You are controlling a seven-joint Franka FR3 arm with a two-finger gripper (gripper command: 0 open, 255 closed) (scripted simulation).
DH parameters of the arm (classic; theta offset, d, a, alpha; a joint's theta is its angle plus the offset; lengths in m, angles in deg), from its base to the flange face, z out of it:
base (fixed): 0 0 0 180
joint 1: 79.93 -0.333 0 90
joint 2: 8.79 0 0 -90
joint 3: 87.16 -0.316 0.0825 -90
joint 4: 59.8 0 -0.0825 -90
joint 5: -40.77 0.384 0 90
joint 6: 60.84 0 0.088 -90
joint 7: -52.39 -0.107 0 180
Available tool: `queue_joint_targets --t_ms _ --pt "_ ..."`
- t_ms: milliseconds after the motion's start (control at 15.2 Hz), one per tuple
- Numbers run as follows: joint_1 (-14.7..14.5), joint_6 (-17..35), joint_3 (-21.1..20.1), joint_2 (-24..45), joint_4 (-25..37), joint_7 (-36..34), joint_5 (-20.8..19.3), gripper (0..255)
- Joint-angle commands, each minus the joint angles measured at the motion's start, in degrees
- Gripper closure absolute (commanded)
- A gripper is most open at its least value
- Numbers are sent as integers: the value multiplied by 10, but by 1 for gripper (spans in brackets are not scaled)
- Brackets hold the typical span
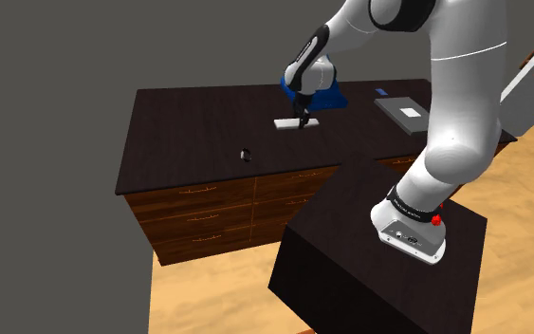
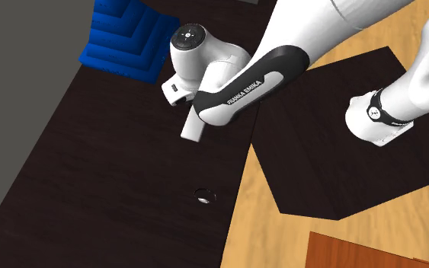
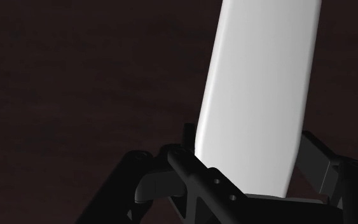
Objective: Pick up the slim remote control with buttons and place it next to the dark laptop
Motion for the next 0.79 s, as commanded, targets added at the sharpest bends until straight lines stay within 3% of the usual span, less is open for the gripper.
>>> queue_joint_targets --t_ms 0,132,726 --pt "-5 -10 7 -15 -5 -5 -7 255" --pt "-8 -15 10 -22 -6 -8 -11 255" --pt "79 19 31 -66 -87 118 -3 255"
